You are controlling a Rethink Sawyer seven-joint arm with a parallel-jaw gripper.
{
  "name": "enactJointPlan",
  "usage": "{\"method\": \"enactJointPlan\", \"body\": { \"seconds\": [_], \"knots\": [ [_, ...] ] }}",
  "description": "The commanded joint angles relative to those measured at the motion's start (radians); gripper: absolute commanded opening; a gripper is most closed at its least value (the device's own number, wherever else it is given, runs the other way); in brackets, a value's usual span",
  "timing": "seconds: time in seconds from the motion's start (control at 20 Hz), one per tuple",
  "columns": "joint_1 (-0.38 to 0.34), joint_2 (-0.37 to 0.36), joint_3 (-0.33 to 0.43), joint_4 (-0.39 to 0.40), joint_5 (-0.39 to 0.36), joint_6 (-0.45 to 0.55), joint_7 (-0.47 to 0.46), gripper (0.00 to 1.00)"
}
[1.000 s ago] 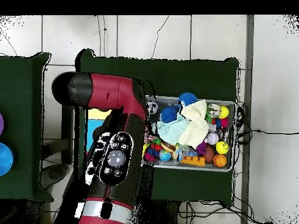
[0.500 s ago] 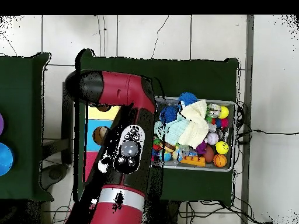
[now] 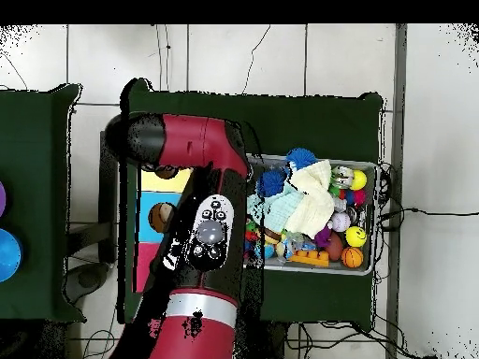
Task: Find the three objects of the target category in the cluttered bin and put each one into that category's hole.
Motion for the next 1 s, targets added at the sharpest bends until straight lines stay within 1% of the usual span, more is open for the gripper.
{"method": "enactJointPlan", "body": {
  "seconds": [0.05,0.5,0.6,0.8,0.9,1.0],
  "knots": [
    [-0.009,-0.001,0.123,-0.033,-0.034,0.091,-0.071,0.0],
    [-0.003,-0.031,0.142,-0.014,-0.015,0.138,-0.045,0.0],
    [-0.01,-0.036,0.153,-0.001,-0.014,0.132,-0.059,0.0],
    [-0.043,-0.046,0.185,0.039,-0.025,0.103,-0.121,0.0],
    [-0.056,-0.072,0.19,0.06,-0.036,0.125,-0.15,0.0],
    [-0.066,-0.121,0.188,0.109,-0.046,0.154,-0.171,0.0]
  ]
}}
